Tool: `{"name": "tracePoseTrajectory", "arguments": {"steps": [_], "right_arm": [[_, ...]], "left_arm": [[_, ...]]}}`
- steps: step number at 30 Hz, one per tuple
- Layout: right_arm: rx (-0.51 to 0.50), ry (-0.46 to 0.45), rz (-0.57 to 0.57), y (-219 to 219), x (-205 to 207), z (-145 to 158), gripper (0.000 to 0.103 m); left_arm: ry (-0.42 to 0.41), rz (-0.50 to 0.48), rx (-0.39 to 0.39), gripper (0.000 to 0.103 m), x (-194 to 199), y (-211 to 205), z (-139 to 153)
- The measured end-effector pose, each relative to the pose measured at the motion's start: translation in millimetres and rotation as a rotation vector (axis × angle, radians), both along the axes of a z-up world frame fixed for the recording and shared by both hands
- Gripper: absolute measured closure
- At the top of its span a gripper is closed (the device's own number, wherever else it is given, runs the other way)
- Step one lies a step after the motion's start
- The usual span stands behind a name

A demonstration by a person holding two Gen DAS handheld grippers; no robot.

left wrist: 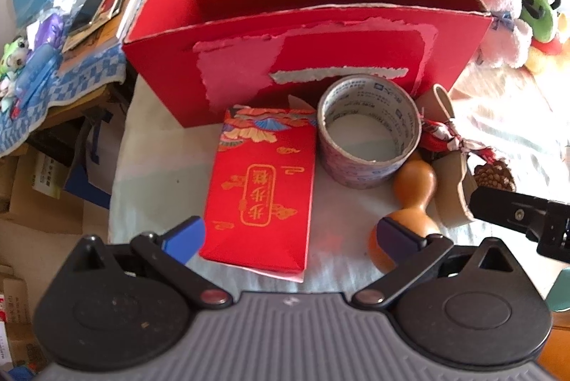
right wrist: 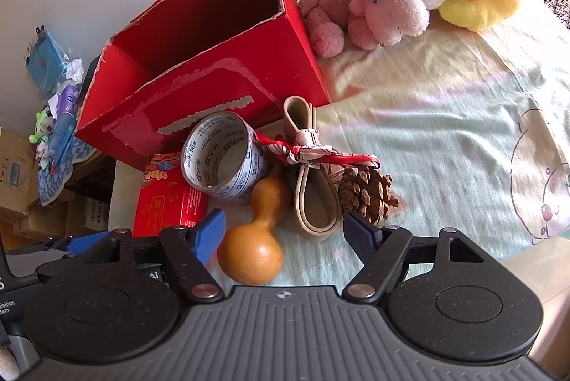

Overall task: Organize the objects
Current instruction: 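Reach the right gripper toward the pine cone beside the slipper, then close the right gripper on the pine cone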

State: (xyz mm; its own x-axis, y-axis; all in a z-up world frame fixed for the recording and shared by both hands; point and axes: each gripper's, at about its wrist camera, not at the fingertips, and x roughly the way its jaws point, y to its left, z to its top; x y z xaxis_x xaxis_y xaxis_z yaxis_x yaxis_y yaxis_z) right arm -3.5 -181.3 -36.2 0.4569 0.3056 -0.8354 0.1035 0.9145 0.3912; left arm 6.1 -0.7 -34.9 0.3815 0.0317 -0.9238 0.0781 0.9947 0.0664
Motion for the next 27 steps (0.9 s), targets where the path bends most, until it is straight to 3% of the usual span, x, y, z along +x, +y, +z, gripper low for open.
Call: {"name": "tracePoseTrajectory", "arguments": {"steps": [3, 9, 15, 20, 24, 27], "right_arm": [[0.022, -0.004, 0.001, -8, 2, 0, 0.028], [0.074, -0.015, -0.083, -51, 5, -2, 0.033], [0.146, 0.004, -0.106, -83, 14, -12, 0.041], [0.259, 0.070, -0.047, -99, 22, -30, 0.046], [0.354, 0.112, 0.005, -109, 30, -44, 0.046], [0.363, 0.126, 0.029, -114, 38, -54, 0.046]], "left_arm": [[-0.013, -0.026, -0.068, 0.001, -1, 4, 6], [-0.142, -0.168, -0.196, 0.001, -15, 2, 26], [-0.079, -0.237, -0.496, 0.004, -9, 7, 23], [-0.029, -0.307, -0.658, 0.004, -4, -18, 19], [-0.011, -0.412, -0.716, 0.004, -8, -50, 18], [0.010, -0.444, -0.683, 0.010, -5, -78, 10]]}}
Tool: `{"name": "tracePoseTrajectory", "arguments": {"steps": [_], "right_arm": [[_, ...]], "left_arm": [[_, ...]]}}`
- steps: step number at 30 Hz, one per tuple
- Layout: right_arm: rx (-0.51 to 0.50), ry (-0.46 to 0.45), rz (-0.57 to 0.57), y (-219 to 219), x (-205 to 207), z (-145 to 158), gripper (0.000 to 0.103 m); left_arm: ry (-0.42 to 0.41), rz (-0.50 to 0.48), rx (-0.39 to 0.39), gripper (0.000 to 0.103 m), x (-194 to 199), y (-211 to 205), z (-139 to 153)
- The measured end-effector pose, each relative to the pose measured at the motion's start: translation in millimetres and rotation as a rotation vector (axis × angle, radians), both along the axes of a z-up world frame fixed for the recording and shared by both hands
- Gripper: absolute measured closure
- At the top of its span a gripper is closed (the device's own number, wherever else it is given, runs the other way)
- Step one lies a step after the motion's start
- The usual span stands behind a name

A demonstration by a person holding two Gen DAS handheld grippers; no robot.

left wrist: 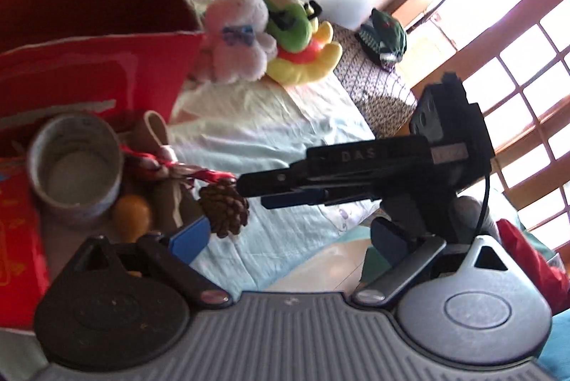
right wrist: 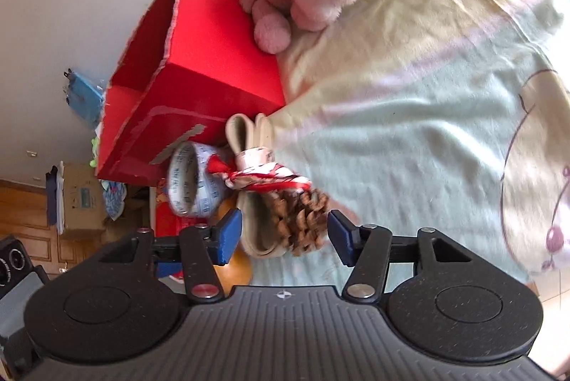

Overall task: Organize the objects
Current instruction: 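Close the right gripper on the pine cone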

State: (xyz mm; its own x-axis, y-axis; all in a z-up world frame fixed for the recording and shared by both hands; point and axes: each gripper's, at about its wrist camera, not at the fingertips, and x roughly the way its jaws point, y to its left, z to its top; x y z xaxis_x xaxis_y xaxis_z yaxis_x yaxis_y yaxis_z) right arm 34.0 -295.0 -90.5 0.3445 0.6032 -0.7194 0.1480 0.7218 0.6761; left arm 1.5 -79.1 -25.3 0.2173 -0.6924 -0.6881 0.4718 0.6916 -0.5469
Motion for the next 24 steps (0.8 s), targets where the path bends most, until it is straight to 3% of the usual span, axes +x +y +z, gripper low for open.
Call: {"name": "tracePoseTrajectory", "arguments": {"steps": [6, 10, 12, 18, 24], "right_arm": [[0.029, 0.032, 0.090, -3, 18, -18, 0.046], [0.057, 0.073, 0.137, -6, 28, -28, 0.048], [0.085, 0.089, 0.159, -9, 31, -31, 0.056], [0.117, 0.105, 0.197, -23, 36, -30, 0.063], [0.117, 0.105, 0.219, -43, 31, -26, 0.064]], "left_arm": [[0.017, 0.022, 0.078, 0.017, 10, -36, -21], [0.053, 0.057, 0.104, 0.020, 24, -39, -35], [0.065, 0.071, 0.110, 0.021, 26, -41, -40], [0.061, 0.105, 0.179, 0.021, 26, -49, -51], [0.082, 0.077, 0.176, 0.024, 26, -68, -57]]}}
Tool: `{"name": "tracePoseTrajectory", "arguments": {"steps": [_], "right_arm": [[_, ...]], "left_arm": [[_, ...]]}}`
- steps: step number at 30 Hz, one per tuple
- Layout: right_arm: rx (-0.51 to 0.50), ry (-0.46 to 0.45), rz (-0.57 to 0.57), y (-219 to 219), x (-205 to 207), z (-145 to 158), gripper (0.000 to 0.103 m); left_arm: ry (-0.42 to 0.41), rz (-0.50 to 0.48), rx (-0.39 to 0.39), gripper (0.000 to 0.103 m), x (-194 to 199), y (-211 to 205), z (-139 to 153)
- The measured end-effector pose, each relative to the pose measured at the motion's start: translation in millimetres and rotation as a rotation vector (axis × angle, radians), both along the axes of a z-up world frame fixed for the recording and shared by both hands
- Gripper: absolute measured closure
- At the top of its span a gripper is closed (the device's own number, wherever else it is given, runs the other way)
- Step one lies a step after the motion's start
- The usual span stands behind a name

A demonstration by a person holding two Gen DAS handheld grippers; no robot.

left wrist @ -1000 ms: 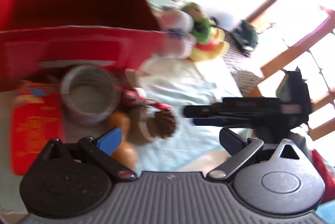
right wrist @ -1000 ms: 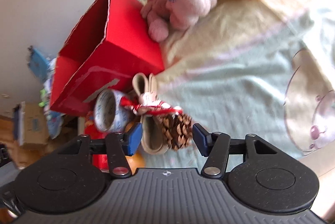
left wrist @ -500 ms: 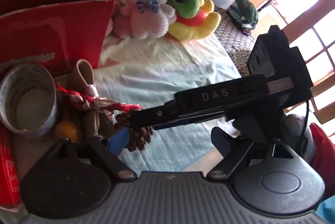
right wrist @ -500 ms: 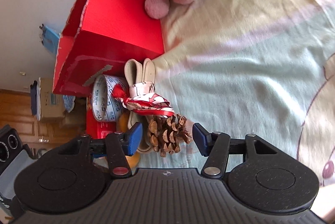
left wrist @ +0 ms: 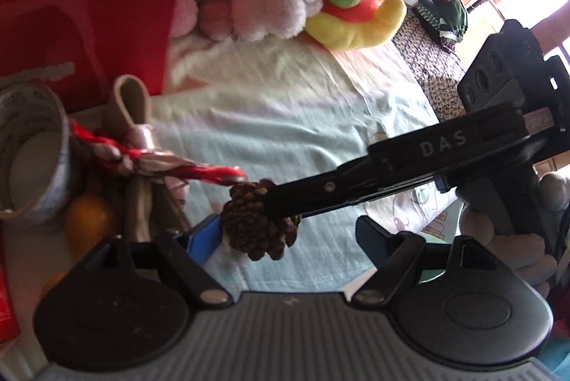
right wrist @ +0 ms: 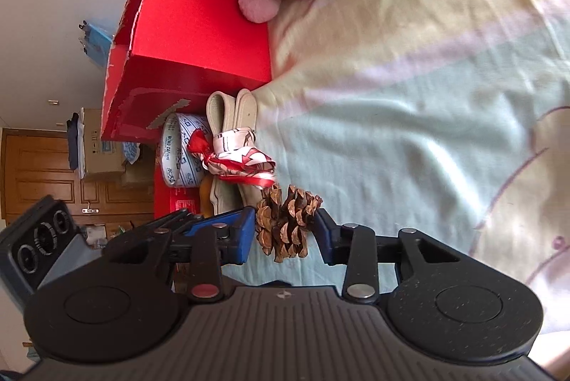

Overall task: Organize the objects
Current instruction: 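Close the right gripper on the pine cone, then lift the pine cone and carry it over the red box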

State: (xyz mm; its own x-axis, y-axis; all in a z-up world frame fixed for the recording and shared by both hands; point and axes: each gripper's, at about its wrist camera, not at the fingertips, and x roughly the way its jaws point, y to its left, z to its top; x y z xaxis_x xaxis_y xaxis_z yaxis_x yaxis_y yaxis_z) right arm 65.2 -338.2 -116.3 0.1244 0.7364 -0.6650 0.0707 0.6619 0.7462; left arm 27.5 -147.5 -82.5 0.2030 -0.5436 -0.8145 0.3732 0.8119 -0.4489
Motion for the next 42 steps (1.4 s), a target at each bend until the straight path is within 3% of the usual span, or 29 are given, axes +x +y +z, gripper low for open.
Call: {"name": "tracePoseTrajectory", "arguments": {"steps": [8, 16, 20, 26, 32, 37, 42], "right_arm": [[-0.024, -0.045, -0.044, -27, -7, 18, 0.065], [-0.031, -0.227, -0.045, -36, 7, 78, 0.065], [-0.028, -0.357, 0.008, -17, 30, 122, 0.065], [-0.118, -0.487, 0.127, 50, 75, 168, 0.065], [-0.279, -0.479, 0.265, 128, 117, 165, 0.065], [-0.438, -0.395, 0.363, 180, 146, 143, 0.065], [-0.592, -0.277, 0.448, 211, 160, 126, 0.064]], "left_arm": [[-0.027, -0.032, -0.041, 0.031, 4, -25, 10], [-0.187, 0.011, -0.107, 0.031, 14, -27, 72], [-0.303, 0.054, -0.114, 0.031, 22, -10, 111], [-0.361, 0.105, -0.129, 0.031, 49, 38, 133], [-0.295, 0.132, -0.157, 0.031, 82, 92, 104], [-0.176, 0.123, -0.201, 0.031, 112, 114, 65], [-0.107, 0.086, -0.210, 0.031, 131, 117, 42]]}}
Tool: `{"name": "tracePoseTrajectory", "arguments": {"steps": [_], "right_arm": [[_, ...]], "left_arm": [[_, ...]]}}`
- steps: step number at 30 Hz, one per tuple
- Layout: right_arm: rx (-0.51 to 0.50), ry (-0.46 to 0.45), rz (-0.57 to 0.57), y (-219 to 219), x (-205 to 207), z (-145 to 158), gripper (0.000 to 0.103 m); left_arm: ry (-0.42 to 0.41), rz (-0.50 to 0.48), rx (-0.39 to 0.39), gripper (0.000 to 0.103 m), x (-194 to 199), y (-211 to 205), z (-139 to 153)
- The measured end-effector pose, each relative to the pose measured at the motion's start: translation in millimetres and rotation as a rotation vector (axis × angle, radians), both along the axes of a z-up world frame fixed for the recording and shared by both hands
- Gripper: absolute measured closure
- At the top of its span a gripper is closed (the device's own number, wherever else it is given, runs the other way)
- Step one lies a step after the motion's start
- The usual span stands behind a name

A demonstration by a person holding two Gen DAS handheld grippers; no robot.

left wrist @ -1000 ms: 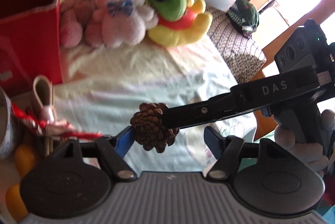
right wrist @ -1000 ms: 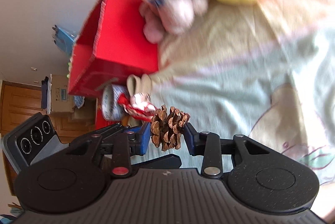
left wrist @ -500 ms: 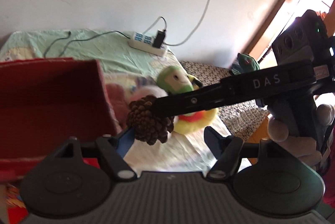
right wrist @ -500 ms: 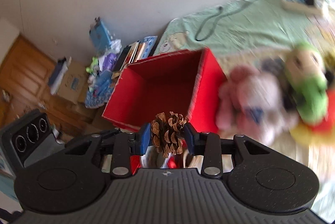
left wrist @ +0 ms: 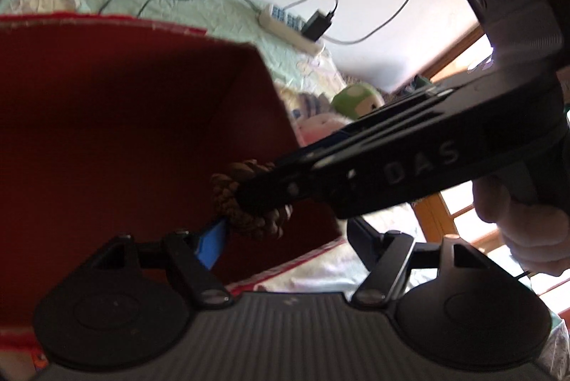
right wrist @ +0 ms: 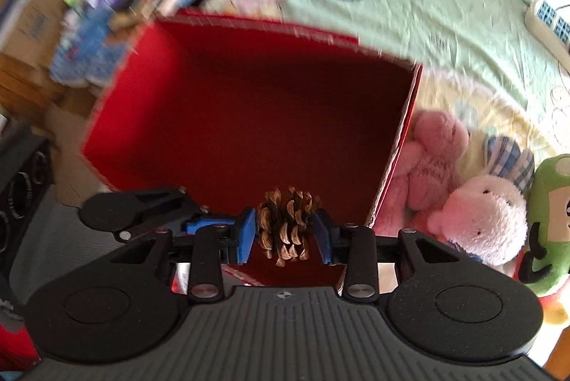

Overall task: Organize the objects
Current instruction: 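Lift the pine cone and carry it over the red box, then lower the pine cone into the box and open the right gripper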

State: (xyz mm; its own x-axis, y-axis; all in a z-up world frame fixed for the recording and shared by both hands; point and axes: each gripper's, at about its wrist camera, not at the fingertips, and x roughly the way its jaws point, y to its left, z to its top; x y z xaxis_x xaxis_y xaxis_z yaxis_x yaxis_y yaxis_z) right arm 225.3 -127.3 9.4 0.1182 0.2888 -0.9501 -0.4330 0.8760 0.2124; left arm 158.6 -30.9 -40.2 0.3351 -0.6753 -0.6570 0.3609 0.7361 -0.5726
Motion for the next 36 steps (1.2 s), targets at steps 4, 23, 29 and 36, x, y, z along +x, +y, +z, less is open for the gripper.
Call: {"name": "tracePoseTrajectory", "arguments": {"steps": [4, 23, 29, 36], "right_arm": [[-0.095, 0.084, -0.011, 10, 8, -18, 0.063], [0.003, -0.002, -0.161, -11, -19, -7, 0.064], [0.184, -0.185, -0.234, -37, -61, 13, 0.064], [0.305, -0.407, -0.192, -66, -106, 27, 0.058]], "left_arm": [[0.061, -0.028, -0.038, 0.027, 14, 3, -14], [0.002, -0.052, -0.025, 0.028, 16, 29, 8], [-0.100, 0.026, 0.061, 0.028, -14, 44, 41], [-0.165, 0.131, 0.208, 0.025, -64, 31, 61]]}}
